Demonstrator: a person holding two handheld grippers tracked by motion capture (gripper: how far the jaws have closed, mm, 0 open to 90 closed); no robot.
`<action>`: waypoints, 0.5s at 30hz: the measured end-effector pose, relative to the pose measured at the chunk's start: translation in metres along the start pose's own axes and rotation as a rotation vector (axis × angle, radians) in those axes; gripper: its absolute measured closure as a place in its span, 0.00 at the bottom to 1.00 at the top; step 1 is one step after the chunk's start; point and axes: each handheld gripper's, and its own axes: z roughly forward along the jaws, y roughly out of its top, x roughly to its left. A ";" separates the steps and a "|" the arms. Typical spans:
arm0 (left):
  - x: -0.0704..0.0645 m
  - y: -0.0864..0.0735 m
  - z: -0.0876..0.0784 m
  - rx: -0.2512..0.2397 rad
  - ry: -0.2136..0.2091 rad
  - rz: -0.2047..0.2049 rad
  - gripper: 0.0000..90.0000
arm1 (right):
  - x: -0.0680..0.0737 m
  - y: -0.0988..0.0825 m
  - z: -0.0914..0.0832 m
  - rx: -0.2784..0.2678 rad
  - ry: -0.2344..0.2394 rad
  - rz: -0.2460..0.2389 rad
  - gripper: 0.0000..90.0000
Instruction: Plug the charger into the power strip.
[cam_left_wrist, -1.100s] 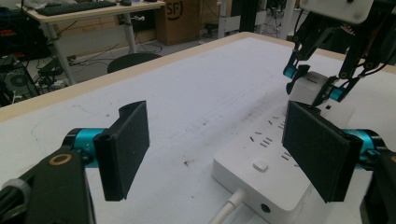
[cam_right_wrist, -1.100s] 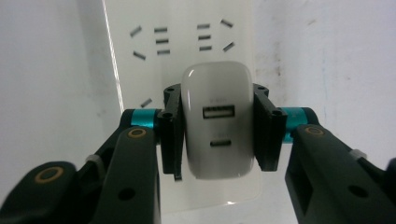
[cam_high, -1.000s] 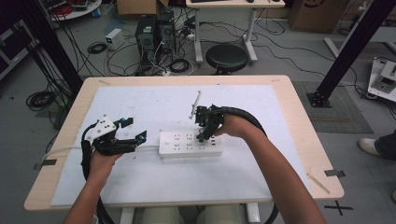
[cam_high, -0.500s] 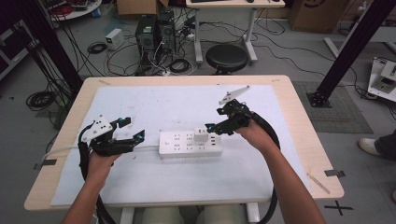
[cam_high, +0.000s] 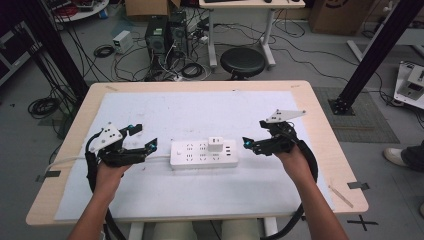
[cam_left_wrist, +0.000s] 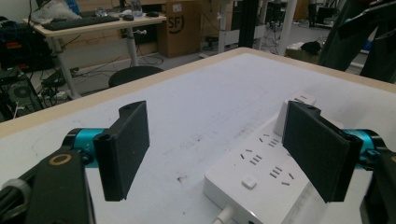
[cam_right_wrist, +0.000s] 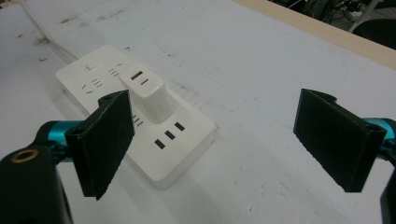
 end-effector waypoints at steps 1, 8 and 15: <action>0.000 0.001 0.000 -0.004 0.000 0.002 0.26 | -0.001 -0.006 -0.004 -0.012 -0.017 0.018 0.14; 0.002 0.002 -0.002 -0.021 0.005 -0.012 0.25 | -0.002 -0.021 -0.012 -0.060 -0.049 0.047 0.14; 0.002 0.002 -0.008 -0.050 0.011 -0.023 0.25 | 0.001 -0.035 -0.022 -0.143 -0.104 0.064 0.14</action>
